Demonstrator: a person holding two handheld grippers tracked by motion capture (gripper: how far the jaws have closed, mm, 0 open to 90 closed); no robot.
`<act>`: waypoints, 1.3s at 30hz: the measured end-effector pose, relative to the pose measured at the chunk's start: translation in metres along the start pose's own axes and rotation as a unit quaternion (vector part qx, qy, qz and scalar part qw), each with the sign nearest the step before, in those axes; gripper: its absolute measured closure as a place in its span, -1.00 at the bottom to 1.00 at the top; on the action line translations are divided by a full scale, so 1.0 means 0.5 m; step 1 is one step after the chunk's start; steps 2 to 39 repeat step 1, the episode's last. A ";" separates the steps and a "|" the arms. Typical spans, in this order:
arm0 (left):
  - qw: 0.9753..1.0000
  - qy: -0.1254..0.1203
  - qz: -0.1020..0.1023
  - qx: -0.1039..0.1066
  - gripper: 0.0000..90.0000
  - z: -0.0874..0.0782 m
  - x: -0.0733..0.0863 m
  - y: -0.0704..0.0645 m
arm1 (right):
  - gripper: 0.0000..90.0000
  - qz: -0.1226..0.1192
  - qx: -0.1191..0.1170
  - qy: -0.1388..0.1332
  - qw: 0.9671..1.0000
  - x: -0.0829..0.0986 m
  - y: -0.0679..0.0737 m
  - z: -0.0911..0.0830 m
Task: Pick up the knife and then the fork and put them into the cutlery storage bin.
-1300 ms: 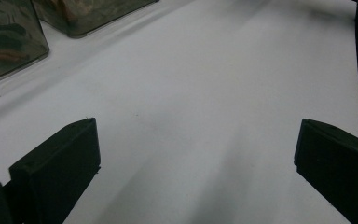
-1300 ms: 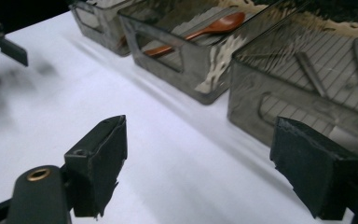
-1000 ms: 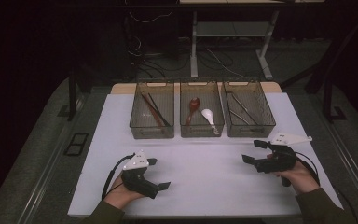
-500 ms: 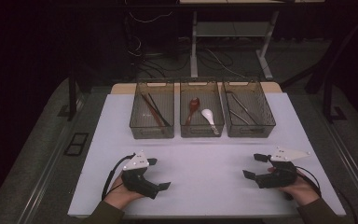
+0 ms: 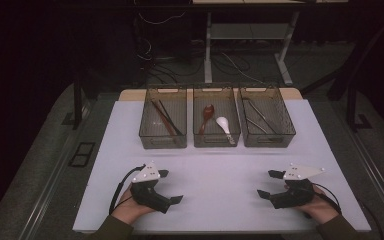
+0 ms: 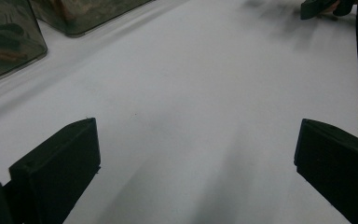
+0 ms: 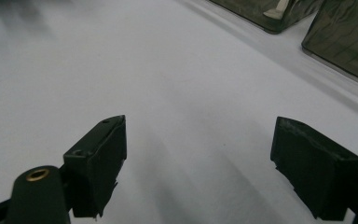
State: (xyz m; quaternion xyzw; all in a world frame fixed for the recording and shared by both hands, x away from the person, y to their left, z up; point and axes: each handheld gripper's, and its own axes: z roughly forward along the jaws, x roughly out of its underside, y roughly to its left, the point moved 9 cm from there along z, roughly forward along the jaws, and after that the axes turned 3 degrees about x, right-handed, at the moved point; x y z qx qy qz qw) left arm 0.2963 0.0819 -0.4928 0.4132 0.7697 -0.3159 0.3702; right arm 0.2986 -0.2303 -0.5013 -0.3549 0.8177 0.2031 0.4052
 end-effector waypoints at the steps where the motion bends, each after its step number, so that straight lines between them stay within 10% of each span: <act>1: 1.000 0.000 0.000 0.000 -1.00 0.000 0.000 0.000 | -0.60 -0.001 0.000 -0.002 1.000 -0.001 0.000 0.000; 39: 1.000 0.000 0.000 0.000 -1.00 0.000 0.000 0.000 | -0.60 -0.001 0.000 -0.002 1.000 -0.001 0.000 0.000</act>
